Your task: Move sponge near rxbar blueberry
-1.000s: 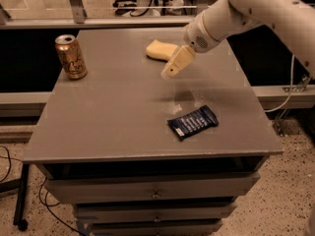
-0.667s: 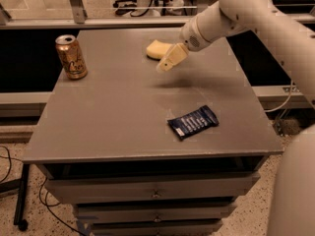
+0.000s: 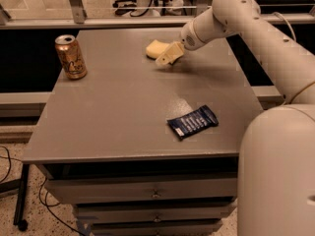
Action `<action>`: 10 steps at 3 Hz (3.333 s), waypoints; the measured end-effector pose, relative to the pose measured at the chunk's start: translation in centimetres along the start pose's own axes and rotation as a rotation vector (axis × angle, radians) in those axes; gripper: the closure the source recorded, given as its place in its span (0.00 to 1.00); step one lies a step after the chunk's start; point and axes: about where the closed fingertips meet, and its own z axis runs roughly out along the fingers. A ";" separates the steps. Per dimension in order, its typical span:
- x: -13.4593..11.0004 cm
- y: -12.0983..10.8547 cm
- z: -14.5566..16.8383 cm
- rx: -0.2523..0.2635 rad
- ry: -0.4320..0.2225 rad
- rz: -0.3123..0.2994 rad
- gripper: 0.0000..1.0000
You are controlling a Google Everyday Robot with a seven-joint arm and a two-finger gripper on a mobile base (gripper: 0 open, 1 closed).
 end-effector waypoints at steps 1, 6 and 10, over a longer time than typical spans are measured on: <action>0.3 -0.8 0.7 -0.006 0.015 0.051 0.39; 9.1 5.4 -14.9 -0.186 0.123 -0.201 1.00; 16.4 8.3 -22.6 -0.270 0.201 -0.256 0.36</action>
Offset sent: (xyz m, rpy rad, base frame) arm 0.0032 -0.0134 0.0103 0.0263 0.0549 -0.0239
